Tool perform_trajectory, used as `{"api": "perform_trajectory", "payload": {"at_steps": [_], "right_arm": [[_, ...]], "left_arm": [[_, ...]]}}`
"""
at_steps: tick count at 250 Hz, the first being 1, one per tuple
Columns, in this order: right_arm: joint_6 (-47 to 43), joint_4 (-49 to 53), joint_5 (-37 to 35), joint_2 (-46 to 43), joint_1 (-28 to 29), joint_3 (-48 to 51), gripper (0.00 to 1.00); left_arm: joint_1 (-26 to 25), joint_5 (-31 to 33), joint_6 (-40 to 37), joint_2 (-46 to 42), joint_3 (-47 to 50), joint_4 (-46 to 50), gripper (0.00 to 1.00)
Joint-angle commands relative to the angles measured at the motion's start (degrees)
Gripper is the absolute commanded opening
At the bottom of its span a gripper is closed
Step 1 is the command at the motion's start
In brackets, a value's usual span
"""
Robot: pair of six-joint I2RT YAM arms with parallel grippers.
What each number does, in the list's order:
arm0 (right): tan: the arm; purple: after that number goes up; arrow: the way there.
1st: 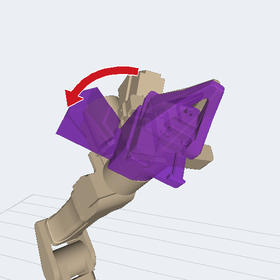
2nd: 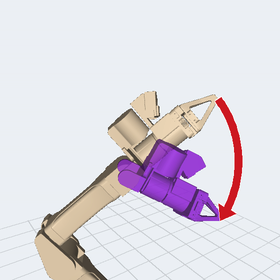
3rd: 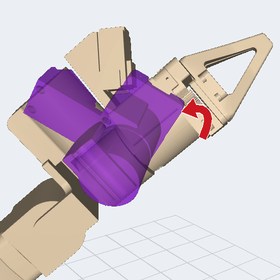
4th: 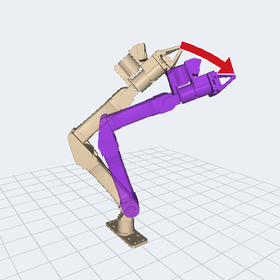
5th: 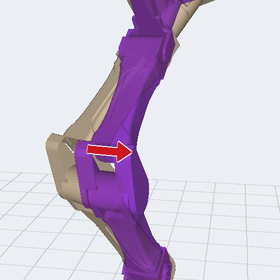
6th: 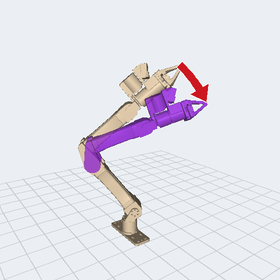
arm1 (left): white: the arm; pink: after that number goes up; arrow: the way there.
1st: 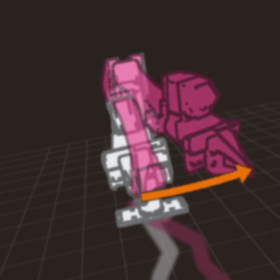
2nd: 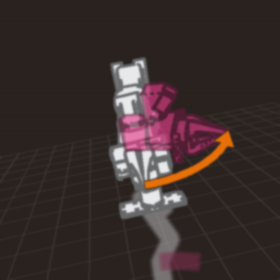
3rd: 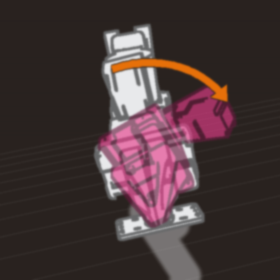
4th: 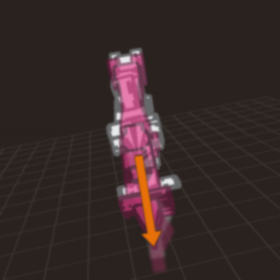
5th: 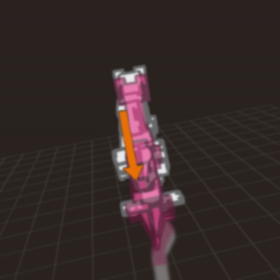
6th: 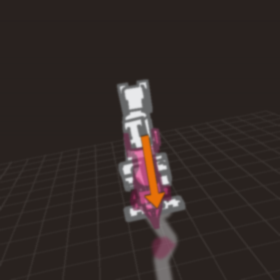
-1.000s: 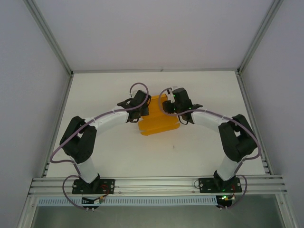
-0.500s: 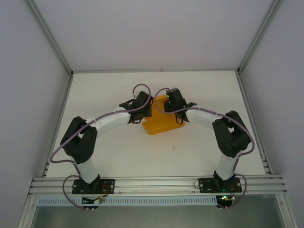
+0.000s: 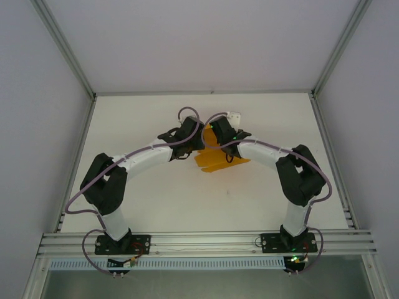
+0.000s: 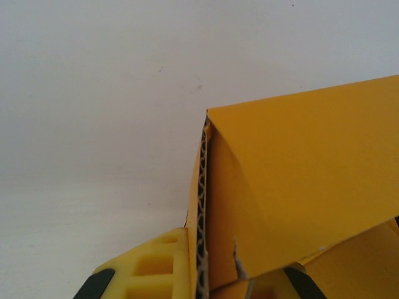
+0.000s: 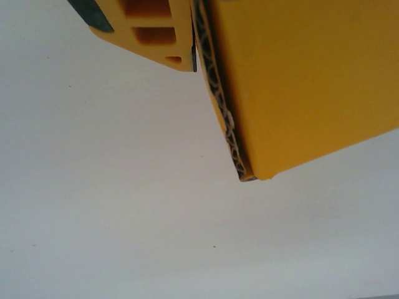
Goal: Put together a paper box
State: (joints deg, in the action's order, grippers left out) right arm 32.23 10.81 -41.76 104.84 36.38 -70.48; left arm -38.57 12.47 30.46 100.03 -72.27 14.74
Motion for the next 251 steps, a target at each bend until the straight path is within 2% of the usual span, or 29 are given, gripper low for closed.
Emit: {"api": "perform_trajectory", "payload": {"at_steps": [1,30,71,90,106,128,151,187,214,251], "right_arm": [[10.19,8.81,-20.68,4.22,-5.67,-1.44,0.09],[19.96,21.95,-24.34,6.75,-5.96,-6.85,0.06],[17.72,17.40,-22.41,6.04,-5.96,-4.78,0.06],[13.01,8.83,-20.50,4.13,-5.86,-0.94,0.09],[5.94,-4.20,-15.23,1.53,-5.84,4.47,0.20],[-1.20,-20.20,-6.03,-2.20,-5.88,11.89,0.26],[-5.13,-28.76,3.12,-5.55,-5.88,16.58,0.33],[-8.96,-33.51,18.63,-11.49,-5.79,21.62,0.46],[-12.88,-35.53,32.97,-17.10,-5.75,25.38,0.66],[-14.77,-30.50,39.58,-24.23,-5.77,27.47,0.89]], "left_arm": [[1.34,6.89,5.11,-1.99,-0.08,9.25,0.00],[1.25,6.59,5.55,-1.70,-0.13,9.12,0.00],[1.21,7.18,6.01,0.23,-1.71,10.47,0.00],[1.14,7.01,6.10,0.91,-2.15,10.55,0.00],[1.17,6.87,6.19,1.39,-2.41,10.28,0.00],[1.20,6.91,5.89,2.05,-2.78,10.04,0.00],[1.19,7.08,5.22,2.52,-2.90,9.31,0.00],[1.14,8.20,4.42,2.53,-2.44,7.85,0.00],[1.15,8.59,2.72,2.66,-2.70,6.99,0.00],[1.21,9.06,-0.50,2.40,-2.66,5.90,0.00]]}}
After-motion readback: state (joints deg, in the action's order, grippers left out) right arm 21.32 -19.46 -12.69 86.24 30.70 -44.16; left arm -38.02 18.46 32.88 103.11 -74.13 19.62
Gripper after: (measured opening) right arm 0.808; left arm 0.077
